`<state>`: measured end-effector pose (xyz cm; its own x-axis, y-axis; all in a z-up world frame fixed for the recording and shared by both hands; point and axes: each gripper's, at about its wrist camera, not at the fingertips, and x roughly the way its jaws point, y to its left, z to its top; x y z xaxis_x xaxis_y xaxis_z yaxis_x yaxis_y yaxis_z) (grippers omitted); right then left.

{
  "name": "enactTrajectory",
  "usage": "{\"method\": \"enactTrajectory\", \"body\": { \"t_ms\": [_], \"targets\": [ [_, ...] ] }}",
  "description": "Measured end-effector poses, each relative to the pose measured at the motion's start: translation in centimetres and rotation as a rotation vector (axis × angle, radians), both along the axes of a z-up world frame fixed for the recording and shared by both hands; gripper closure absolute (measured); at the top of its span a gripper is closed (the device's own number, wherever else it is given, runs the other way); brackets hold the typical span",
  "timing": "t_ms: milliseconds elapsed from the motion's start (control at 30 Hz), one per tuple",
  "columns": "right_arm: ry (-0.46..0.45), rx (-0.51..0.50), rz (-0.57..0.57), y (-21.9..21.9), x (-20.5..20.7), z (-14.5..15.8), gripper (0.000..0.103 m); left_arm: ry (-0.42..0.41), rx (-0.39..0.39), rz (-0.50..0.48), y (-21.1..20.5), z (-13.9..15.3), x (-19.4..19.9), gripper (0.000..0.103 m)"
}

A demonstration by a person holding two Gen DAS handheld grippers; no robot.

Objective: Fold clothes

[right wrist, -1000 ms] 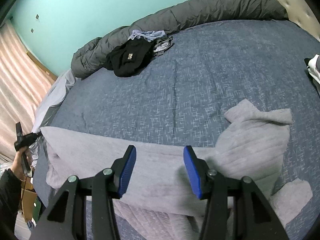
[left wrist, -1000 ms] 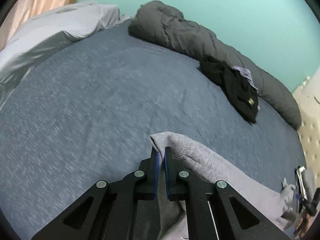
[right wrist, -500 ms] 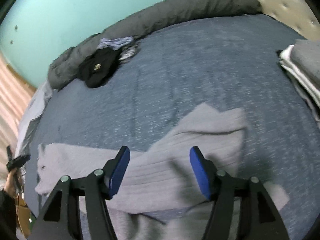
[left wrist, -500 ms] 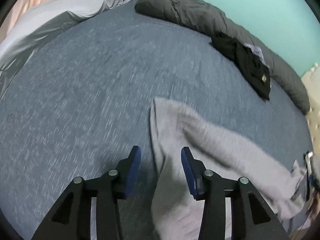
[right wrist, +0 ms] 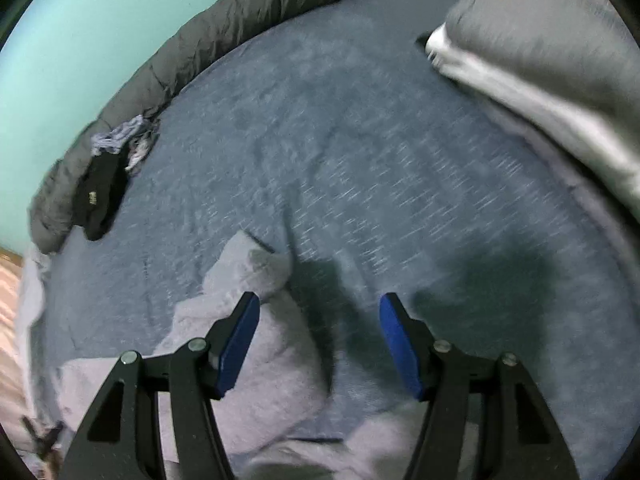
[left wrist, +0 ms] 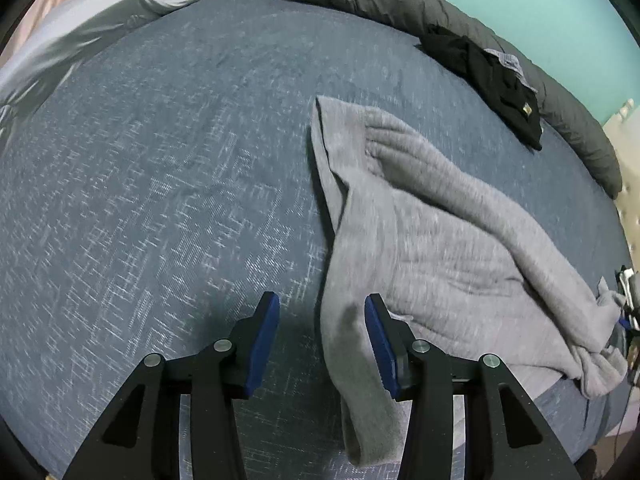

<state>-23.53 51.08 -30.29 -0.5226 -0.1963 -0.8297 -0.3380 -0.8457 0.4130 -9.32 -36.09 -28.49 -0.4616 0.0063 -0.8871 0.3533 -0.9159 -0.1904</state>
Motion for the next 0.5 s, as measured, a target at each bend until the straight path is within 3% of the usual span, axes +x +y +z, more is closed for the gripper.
{"method": "enactTrajectory", "body": {
  "t_ms": [67,133,233,300,500],
  "targets": [
    [0.027,-0.03,0.024,-0.9,-0.5,-0.5,0.044,-0.004,-0.008,-0.008,0.5,-0.1,-0.1,0.055],
    [0.051,-0.018,0.077,-2.6,-1.1,-0.4,0.069,-0.004,-0.015,-0.019,1.0,-0.1,-0.3,0.055],
    [0.089,-0.004,0.198,-5.7,-2.1,-0.2,0.071,-0.002,-0.024,-0.036,1.7,0.1,-0.6,0.055],
    [0.084,-0.004,0.294,-8.1,-2.8,-0.4,0.079,-0.001,-0.028,-0.044,2.2,0.4,-0.9,0.055],
    [0.04,-0.013,0.51,-14.0,-3.5,-1.2,0.079,0.007,-0.037,-0.074,3.6,1.2,-1.3,0.055]
  ]
}}
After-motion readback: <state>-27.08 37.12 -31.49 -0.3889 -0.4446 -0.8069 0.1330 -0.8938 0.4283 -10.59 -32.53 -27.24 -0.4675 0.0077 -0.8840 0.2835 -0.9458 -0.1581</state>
